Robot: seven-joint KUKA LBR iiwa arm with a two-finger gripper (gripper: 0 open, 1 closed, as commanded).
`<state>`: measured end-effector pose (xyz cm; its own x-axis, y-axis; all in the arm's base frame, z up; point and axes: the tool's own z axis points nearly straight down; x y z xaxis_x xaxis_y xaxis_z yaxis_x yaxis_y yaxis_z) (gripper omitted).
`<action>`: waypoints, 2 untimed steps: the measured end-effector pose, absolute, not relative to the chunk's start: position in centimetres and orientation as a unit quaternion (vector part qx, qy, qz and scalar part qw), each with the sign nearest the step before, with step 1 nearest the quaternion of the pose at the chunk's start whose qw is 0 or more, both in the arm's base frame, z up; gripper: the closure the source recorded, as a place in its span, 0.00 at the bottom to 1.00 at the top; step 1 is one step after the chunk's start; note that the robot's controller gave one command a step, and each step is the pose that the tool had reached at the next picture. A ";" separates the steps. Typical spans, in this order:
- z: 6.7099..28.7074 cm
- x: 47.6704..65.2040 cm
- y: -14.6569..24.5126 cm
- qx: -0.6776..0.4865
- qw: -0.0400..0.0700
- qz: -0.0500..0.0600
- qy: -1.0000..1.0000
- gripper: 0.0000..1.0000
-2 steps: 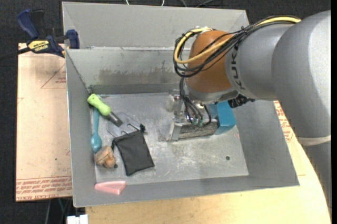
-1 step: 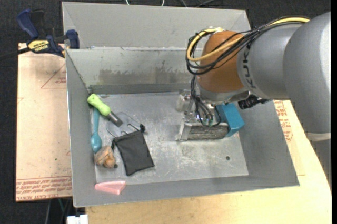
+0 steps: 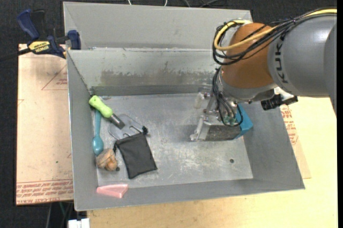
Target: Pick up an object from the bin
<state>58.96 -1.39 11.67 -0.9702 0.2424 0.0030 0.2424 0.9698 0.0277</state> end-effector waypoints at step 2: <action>14.4 55.9 0.0 -0.002 0.002 0.016 1.000 0.00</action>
Offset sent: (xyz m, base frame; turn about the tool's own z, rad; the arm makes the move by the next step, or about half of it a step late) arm -0.0309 0.0125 0.0306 -0.2510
